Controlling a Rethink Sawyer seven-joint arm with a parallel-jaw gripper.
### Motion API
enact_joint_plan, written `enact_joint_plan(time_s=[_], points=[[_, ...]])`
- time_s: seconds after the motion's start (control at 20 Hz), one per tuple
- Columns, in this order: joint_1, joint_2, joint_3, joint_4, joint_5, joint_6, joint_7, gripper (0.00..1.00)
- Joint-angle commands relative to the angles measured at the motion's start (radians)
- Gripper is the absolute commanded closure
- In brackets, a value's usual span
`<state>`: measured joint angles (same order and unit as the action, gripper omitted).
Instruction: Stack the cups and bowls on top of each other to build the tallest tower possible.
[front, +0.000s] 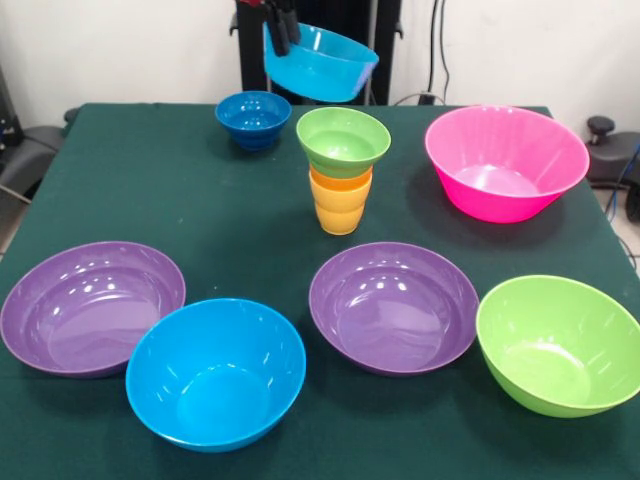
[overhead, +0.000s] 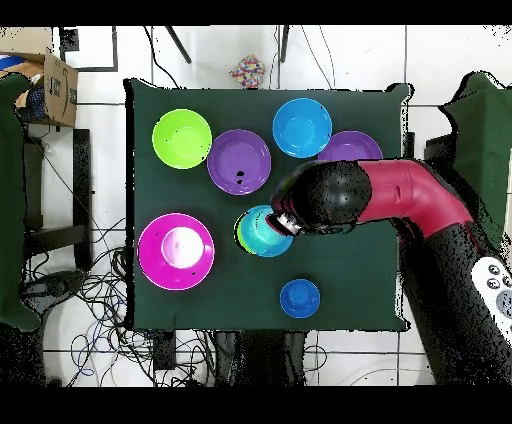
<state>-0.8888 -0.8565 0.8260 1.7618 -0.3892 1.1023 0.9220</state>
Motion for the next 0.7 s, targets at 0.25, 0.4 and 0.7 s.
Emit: enact_joint_plan(time_s=[0.25, 0.4, 0.7], points=[[0.091, 0.058, -0.101, -0.067, 0.033, 0.097, 0.159, 1.00], [0.105, 0.060, -0.114, -0.076, 0.044, 0.101, 0.158, 1.00], [0.135, 0.081, -0.137, -0.114, 0.056, 0.111, 0.159, 1.00]])
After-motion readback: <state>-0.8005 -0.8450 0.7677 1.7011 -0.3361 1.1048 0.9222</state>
